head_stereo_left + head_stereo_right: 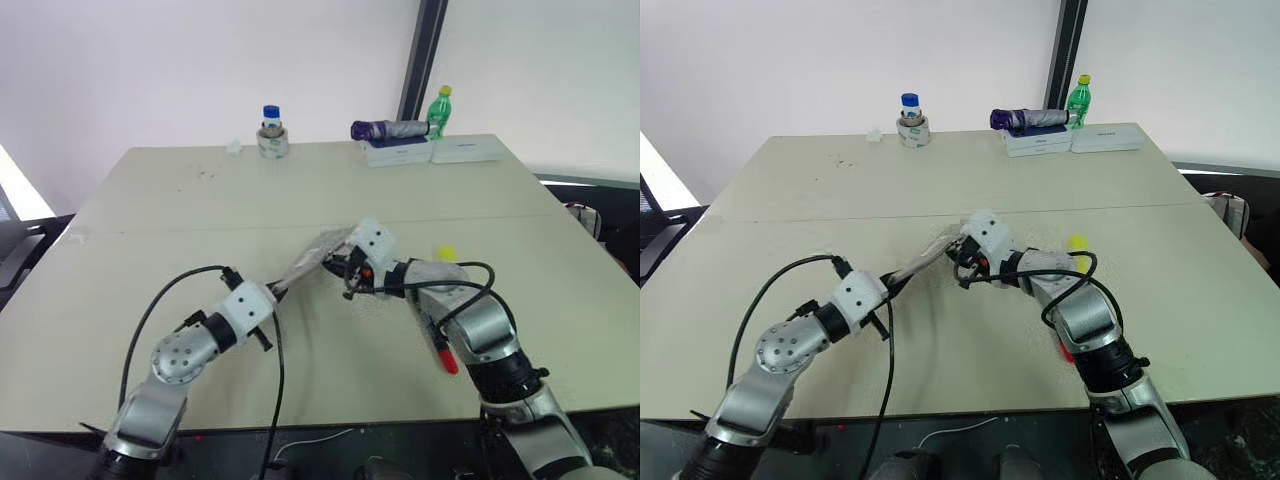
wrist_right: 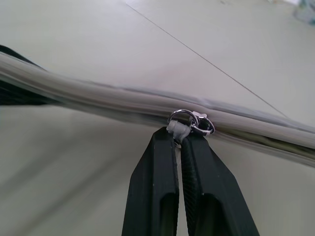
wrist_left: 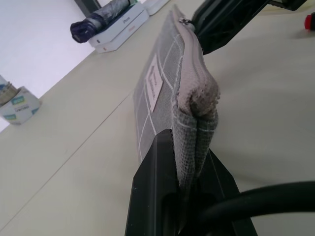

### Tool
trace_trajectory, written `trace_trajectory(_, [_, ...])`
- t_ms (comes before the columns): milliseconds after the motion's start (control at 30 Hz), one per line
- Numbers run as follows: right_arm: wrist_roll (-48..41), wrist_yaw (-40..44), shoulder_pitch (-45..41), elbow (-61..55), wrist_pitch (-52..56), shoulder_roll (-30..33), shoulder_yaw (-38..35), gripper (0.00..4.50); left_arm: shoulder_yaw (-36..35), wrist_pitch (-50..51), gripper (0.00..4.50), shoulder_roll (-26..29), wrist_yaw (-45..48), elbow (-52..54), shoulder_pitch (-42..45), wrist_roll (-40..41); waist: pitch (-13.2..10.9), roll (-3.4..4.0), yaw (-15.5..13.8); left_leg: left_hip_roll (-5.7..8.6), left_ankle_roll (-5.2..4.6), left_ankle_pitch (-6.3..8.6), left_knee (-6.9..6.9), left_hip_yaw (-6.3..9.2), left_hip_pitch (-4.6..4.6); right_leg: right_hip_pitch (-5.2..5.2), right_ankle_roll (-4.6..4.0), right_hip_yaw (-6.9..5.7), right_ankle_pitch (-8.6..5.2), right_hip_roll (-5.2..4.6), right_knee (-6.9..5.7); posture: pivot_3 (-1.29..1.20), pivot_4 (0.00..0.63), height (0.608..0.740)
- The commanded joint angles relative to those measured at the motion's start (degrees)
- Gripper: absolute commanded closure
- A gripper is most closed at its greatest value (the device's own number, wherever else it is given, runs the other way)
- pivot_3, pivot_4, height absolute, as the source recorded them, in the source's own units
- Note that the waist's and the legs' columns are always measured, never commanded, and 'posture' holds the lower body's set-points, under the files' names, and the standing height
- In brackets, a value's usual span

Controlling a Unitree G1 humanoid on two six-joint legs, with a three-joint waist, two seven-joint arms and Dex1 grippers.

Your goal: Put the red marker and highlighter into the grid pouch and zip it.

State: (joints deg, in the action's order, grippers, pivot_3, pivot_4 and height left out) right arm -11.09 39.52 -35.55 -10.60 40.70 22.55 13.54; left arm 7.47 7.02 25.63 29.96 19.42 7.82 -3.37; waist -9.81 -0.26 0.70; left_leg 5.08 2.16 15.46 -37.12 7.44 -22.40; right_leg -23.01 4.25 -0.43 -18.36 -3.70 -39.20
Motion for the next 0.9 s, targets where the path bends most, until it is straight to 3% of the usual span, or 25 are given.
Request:
trace_trajectory(33, [-2.0, 4.0, -0.3, -7.9, 0.5, 1.5, 2.6, 4.44, 1.7, -1.3, 4.5, -1.1, -1.5, -1.1, 1.9, -2.0, 0.0, -0.03, 0.0, 0.0, 0.0, 0.0, 0.0, 0.0, 0.0, 0.0, 0.0, 0.0, 0.0, 0.0, 0.0, 0.0, 0.15, 0.74])
trace_trajectory(167, [-4.3, 7.8, 0.0, -14.6, 2.2, 3.6, 5.2, 4.44, 3.2, -2.0, 4.5, -3.6, -2.2, -4.2, 5.1, -2.6, 0.0, -0.05, -0.2, 0.0, 0.0, 0.0, -0.01, 0.02, -0.01, 0.0, 0.0, -0.01, 0.0, 0.0, 0.01, 0.0, 0.15, 0.74])
trace_trajectory(500, [-3.1, 5.4, -0.2, -14.4, 3.2, 4.5, 4.2, 4.44, 4.1, -2.9, 4.5, -5.6, -2.9, -6.4, 7.3, -3.4, 0.0, -0.07, -0.1, 0.01, 0.0, 0.0, -0.02, 0.01, 0.0, 0.01, 0.0, -0.01, 0.0, 0.0, 0.01, 0.0, 0.15, 0.74])
trace_trajectory(533, [-3.5, 5.6, -0.3, -14.3, 3.3, 4.9, 3.6, 3.75, 4.1, -3.0, 4.5, -5.6, -2.9, -6.5, 7.2, -3.5, 0.0, -0.07, -0.1, 0.01, 0.01, 0.0, -0.02, 0.02, 0.0, 0.01, 0.0, -0.01, 0.0, 0.0, 0.01, 0.0, 0.15, 0.74])
trace_trajectory(633, [-4.9, 6.4, -0.2, -14.6, 3.6, 6.5, 1.3, 2.44, 3.9, -3.1, 4.5, -5.7, -3.0, -6.7, 7.3, -3.6, 0.0, -0.07, -0.1, 0.01, 0.0, 0.0, -0.02, 0.01, 0.0, 0.01, 0.0, -0.01, 0.0, 0.0, 0.01, 0.0, 0.15, 0.74])
trace_trajectory(733, [-8.1, 6.7, 1.5, -15.0, 6.7, 10.8, -6.9, 0.91, 2.8, -3.2, 4.5, -4.9, -3.1, -6.9, 7.1, -3.4, 0.0, -0.08, -0.4, 0.02, 0.0, 0.0, -0.04, 0.01, -0.01, 0.02, 0.01, -0.01, 0.0, 0.0, 0.02, 0.0, 0.15, 0.74])
trace_trajectory(900, [-9.7, 1.6, 4.1, -9.2, 16.4, 16.8, -18.8, 0.91, 0.9, -3.5, 4.5, -3.5, -2.0, -6.9, 6.8, -1.5, 0.0, -0.09, -1.3, 0.02, -0.12, 0.07, -0.09, 0.01, -0.01, 0.07, 0.03, -0.01, 0.01, -0.01, 0.07, 0.0, 0.15, 0.74])
